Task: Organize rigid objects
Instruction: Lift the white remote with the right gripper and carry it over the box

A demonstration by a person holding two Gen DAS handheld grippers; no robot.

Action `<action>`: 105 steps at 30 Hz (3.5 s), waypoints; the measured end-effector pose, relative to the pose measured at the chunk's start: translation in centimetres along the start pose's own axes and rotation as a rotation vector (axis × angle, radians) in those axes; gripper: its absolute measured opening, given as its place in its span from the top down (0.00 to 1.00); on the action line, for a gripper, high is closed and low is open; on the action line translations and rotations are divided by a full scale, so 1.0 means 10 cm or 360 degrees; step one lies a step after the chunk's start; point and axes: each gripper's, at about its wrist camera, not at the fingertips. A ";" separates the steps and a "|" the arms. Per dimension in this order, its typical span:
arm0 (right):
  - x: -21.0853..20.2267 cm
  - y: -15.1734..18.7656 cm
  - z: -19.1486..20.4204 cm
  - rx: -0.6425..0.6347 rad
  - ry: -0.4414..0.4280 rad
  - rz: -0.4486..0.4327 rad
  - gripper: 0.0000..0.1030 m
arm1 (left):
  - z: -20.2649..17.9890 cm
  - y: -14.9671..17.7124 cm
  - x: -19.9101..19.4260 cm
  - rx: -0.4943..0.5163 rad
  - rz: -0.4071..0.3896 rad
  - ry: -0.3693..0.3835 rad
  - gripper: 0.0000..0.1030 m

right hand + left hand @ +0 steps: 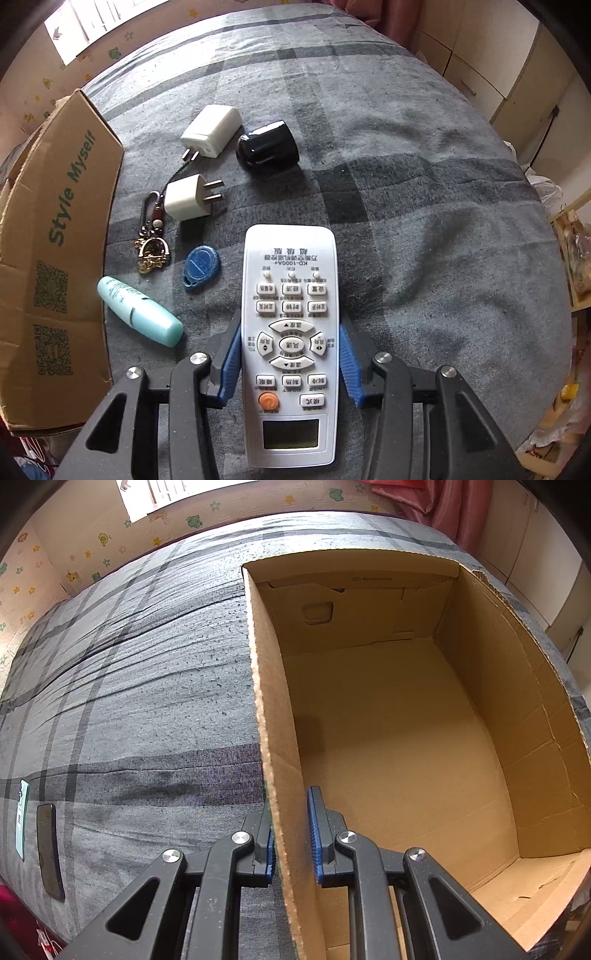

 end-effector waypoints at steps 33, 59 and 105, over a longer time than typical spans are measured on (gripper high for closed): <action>-0.86 -0.34 0.59 -0.0163 -0.0020 -0.0098 0.53 | -0.02 0.00 0.00 0.0007 0.0002 -0.0005 0.85; -1.22 -0.70 1.80 -0.0436 -0.0239 -0.0139 0.53 | -0.02 -0.01 -0.01 0.0006 0.0003 -0.0005 0.85; 0.43 -0.73 2.84 -0.0570 -0.0216 0.0422 0.52 | 0.11 -0.01 0.01 -0.0022 0.0003 0.0076 0.85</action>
Point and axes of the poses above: each gripper's, at about its wrist camera, not at the fingertips, and x roughly the way its jaws point, z to its left, y to its underside, and after that the axes turned 1 degree about -z, right-handed
